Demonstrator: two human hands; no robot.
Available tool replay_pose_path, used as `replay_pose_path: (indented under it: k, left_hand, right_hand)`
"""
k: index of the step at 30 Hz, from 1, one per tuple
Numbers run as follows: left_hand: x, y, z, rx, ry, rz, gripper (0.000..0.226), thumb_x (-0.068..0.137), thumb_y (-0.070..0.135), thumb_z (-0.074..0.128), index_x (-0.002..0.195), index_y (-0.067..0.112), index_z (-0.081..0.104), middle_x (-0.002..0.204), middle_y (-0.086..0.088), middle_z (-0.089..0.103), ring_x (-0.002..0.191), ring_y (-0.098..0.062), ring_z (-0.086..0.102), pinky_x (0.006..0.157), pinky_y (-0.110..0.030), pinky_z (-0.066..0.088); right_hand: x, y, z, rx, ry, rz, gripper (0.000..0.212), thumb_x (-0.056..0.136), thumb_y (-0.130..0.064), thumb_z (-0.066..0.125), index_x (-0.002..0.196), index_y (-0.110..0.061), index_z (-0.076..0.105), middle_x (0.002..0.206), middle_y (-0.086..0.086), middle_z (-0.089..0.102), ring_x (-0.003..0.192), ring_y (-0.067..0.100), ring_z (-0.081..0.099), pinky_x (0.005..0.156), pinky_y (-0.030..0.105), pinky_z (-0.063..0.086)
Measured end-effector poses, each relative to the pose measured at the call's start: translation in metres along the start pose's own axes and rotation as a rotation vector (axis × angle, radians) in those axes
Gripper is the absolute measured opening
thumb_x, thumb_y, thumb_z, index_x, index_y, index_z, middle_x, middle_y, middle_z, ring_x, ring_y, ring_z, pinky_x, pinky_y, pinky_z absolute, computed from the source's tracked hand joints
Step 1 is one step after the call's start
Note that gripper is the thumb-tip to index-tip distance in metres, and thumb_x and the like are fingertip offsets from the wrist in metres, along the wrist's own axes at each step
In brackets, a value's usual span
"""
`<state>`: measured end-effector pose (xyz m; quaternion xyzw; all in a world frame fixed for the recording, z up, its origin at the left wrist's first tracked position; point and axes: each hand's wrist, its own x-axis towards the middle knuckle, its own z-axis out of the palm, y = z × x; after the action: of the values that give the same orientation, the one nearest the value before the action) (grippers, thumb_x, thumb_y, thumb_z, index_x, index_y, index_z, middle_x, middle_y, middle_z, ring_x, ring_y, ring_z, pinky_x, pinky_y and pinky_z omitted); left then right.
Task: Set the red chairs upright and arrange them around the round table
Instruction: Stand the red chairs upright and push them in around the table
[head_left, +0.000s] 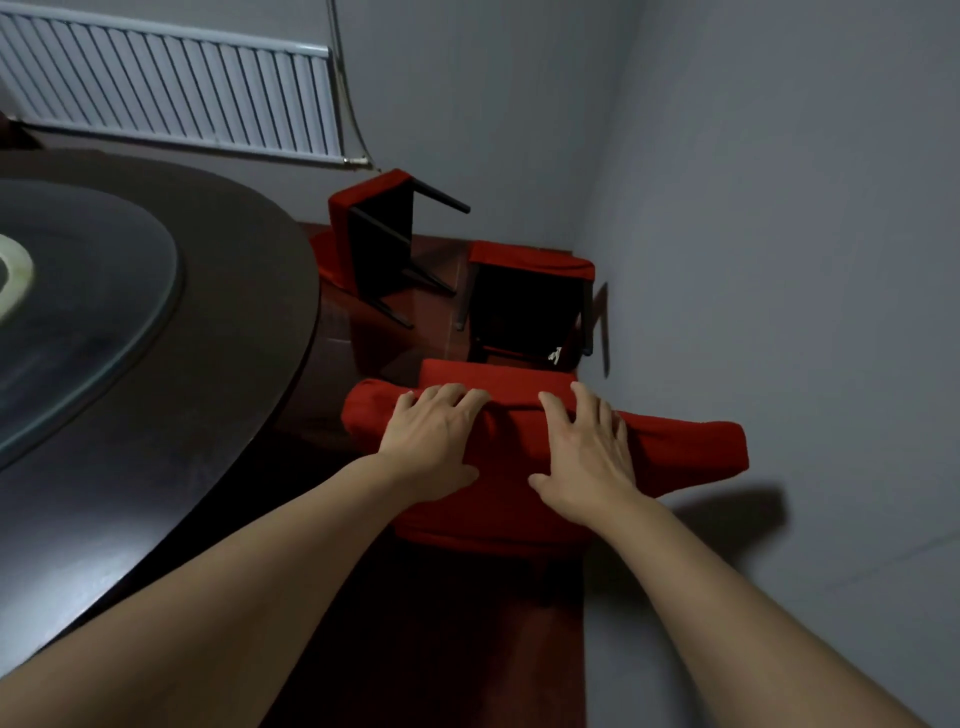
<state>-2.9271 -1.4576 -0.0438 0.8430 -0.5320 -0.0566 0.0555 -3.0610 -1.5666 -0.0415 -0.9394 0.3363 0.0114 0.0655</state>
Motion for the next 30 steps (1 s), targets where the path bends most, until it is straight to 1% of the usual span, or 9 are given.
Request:
replay_pose_path:
  k: [3,6,11,17,20,24,26,30]
  left_hand:
    - [-0.025,-0.012,-0.011,-0.032,0.019,-0.054,0.089,0.078,0.039,0.071,0.148,0.025,0.017,0.150,-0.002,0.027,0.139,-0.023,0.026,0.110,-0.043,0.025]
    - [-0.055,-0.029,-0.020,-0.042,0.034,-0.115,0.090,0.078,0.040,0.071,0.148,0.025,0.017,0.149,-0.003,0.029,0.137,-0.024,0.028,0.108,-0.043,0.027]
    - [-0.113,-0.058,-0.030,-0.029,0.065,-0.243,0.089,0.078,0.042,0.070,0.147,0.025,0.018,0.147,-0.002,0.031,0.136,-0.023,0.031,0.107,-0.044,0.030]
    - [-0.194,-0.081,-0.037,-0.048,0.104,-0.508,0.089,0.077,0.041,0.070,0.147,0.026,0.018,0.147,-0.001,0.032,0.133,-0.023,0.036,0.105,-0.041,0.031]
    - [-0.236,-0.082,-0.039,-0.060,0.112,-0.636,0.087,0.078,0.039,0.069,0.147,0.025,0.018,0.146,-0.002,0.033,0.131,-0.024,0.038,0.104,-0.040,0.031]
    - [-0.305,-0.076,-0.037,-0.065,0.131,-0.822,0.085,0.080,0.038,0.069,0.147,0.024,0.018,0.145,-0.001,0.034,0.130,-0.022,0.039,0.103,-0.039,0.031]
    - [-0.346,-0.073,-0.037,-0.069,0.124,-0.926,0.084,0.080,0.038,0.068,0.147,0.025,0.018,0.145,0.000,0.034,0.130,-0.021,0.039,0.105,-0.039,0.029]
    - [-0.430,-0.065,-0.038,-0.073,0.163,-1.133,0.085,0.080,0.040,0.068,0.148,0.026,0.018,0.146,0.001,0.034,0.132,-0.020,0.037,0.107,-0.039,0.026]
  right_hand:
    - [-0.011,-0.025,-0.006,0.025,0.013,-0.035,0.094,0.080,-0.034,0.072,0.149,-0.022,0.009,0.156,0.013,-0.004,0.144,0.031,-0.005,0.118,0.048,0.006]
    - [-0.021,-0.053,-0.008,0.034,0.013,-0.074,0.095,0.079,-0.033,0.074,0.149,-0.022,0.010,0.155,0.014,-0.003,0.144,0.031,-0.006,0.117,0.046,0.006]
    - [-0.035,-0.106,-0.005,0.050,-0.007,-0.212,0.096,0.078,-0.030,0.074,0.149,-0.022,0.010,0.155,0.015,-0.003,0.144,0.031,-0.008,0.117,0.045,0.004]
    - [-0.055,-0.171,-0.001,0.061,-0.058,-0.467,0.096,0.078,-0.028,0.075,0.149,-0.023,0.010,0.155,0.013,-0.003,0.144,0.029,-0.007,0.117,0.042,0.003]
    - [-0.067,-0.195,0.001,0.046,-0.070,-0.589,0.096,0.077,-0.029,0.075,0.148,-0.024,0.012,0.155,0.012,-0.001,0.144,0.028,-0.005,0.118,0.041,0.007]
    - [-0.094,-0.233,0.005,0.035,-0.130,-0.765,0.093,0.078,-0.029,0.074,0.148,-0.023,0.013,0.154,0.012,0.000,0.144,0.028,-0.004,0.117,0.041,0.008]
    - [-0.115,-0.258,0.008,0.035,-0.159,-0.865,0.091,0.078,-0.028,0.074,0.147,-0.023,0.014,0.154,0.013,0.001,0.143,0.028,-0.002,0.117,0.041,0.009]
    - [-0.172,-0.311,0.016,0.031,-0.195,-1.068,0.091,0.078,-0.028,0.073,0.148,-0.023,0.015,0.154,0.013,0.002,0.144,0.028,-0.001,0.117,0.040,0.008]
